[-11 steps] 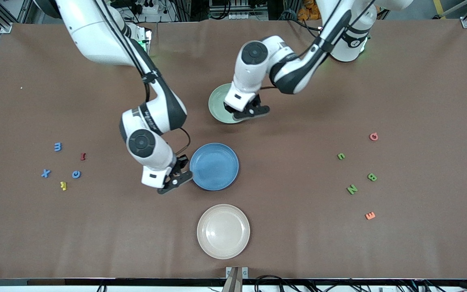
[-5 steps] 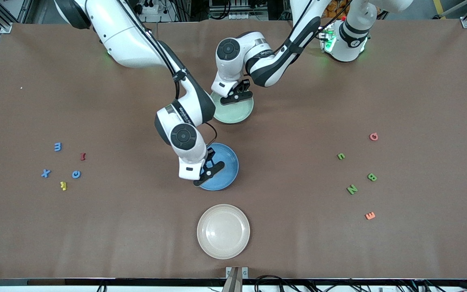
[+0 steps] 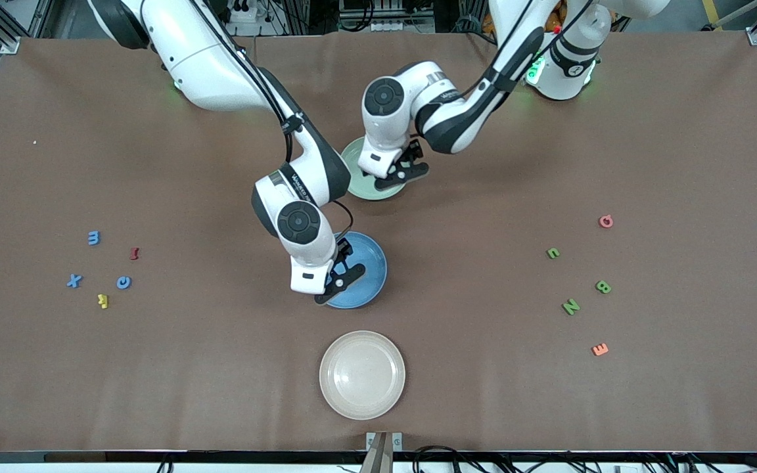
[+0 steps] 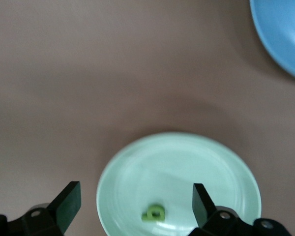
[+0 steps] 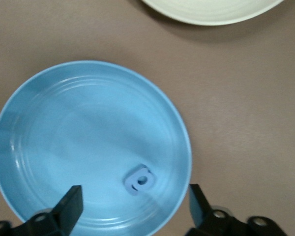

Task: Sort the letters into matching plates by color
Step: 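Move both grippers back over the letter piles beside the plates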

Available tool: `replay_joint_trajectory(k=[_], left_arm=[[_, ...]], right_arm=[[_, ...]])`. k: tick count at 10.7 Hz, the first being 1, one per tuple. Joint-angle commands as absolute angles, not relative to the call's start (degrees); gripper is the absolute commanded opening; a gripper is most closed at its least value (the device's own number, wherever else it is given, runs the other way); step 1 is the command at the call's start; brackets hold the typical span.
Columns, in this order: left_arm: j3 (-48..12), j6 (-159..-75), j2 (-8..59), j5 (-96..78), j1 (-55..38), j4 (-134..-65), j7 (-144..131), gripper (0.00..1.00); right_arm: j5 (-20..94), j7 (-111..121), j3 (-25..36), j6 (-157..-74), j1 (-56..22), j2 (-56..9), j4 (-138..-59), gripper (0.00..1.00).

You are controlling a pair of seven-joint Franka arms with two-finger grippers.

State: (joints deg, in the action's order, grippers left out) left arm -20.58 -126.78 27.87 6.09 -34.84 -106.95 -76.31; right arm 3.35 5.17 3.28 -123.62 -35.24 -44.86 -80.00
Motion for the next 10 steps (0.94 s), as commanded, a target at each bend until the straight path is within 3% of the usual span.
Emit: replay_joint_trajectory(k=[1, 6, 10], left_arm=[[-20.5, -125.6, 27.4, 10.4, -30.9, -107.0, -76.2, 1.00], [-20.5, -125.5, 27.2, 12.6, -21.7, -108.7, -71.0, 1.00], [-20.7, -126.1, 24.1, 12.6, -15.0, -113.3, -62.5, 1.00]], right_arm=[[3.4, 6.8, 5.8, -120.0, -33.2, -42.7, -79.6, 1.00], [5.6, 13.3, 13.8, -118.5, -29.3, -41.0, -79.9, 1.00], [6.9, 26.2, 13.6, -112.5, -18.5, -36.4, -80.2, 1.00]])
